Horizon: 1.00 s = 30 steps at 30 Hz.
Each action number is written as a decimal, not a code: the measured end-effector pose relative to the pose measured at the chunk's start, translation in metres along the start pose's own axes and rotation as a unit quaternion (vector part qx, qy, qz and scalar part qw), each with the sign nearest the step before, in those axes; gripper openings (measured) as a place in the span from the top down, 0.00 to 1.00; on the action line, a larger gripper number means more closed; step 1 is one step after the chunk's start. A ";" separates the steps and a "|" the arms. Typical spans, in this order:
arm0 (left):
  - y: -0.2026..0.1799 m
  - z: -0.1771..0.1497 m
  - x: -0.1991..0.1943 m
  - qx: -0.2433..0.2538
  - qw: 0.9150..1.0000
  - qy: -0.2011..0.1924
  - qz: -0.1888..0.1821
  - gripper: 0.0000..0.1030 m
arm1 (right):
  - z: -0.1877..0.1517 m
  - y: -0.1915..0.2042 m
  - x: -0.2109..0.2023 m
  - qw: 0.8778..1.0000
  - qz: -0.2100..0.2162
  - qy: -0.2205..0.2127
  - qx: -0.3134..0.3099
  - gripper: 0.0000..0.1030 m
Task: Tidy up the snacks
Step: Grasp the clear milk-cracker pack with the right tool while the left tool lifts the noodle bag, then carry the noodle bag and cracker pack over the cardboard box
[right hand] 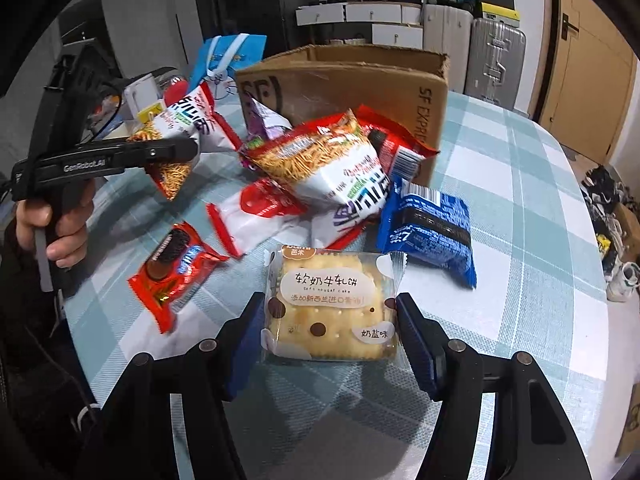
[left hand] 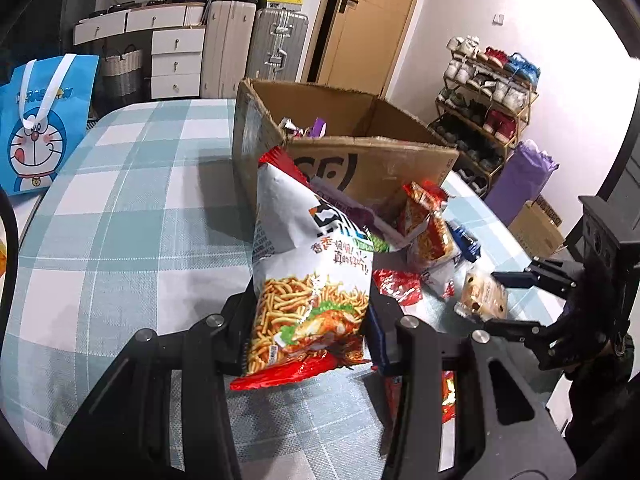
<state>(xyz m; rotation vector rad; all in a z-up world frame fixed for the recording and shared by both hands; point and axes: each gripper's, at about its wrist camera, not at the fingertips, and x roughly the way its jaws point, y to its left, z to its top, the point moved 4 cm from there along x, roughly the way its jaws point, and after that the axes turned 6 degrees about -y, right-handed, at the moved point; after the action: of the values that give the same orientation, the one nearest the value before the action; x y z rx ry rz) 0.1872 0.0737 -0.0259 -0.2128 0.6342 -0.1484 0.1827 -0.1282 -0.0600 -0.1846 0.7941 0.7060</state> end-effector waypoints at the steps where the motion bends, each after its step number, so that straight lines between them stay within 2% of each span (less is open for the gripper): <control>1: 0.000 0.001 -0.002 0.000 1.000 -0.003 0.000 0.61 | 0.001 0.003 -0.002 1.000 0.007 -0.003 -0.002 0.37; 11: -0.005 0.011 -0.022 0.003 1.000 -0.024 -0.008 0.61 | 0.015 0.022 -0.025 0.996 0.065 -0.055 -0.003 0.37; 23: -0.019 0.017 -0.038 0.007 0.999 -0.042 -0.010 0.61 | 0.035 0.013 -0.048 0.990 0.069 -0.119 0.030 0.37; 30: -0.029 0.023 -0.043 0.019 0.999 -0.049 -0.010 0.61 | 0.043 0.003 -0.059 0.986 0.047 -0.149 0.052 0.37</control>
<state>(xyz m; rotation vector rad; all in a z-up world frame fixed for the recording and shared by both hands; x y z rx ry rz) 0.1650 0.0581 0.0232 -0.1889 0.5315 -0.1673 0.1771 -0.1383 0.0127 0.0533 0.5524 0.7588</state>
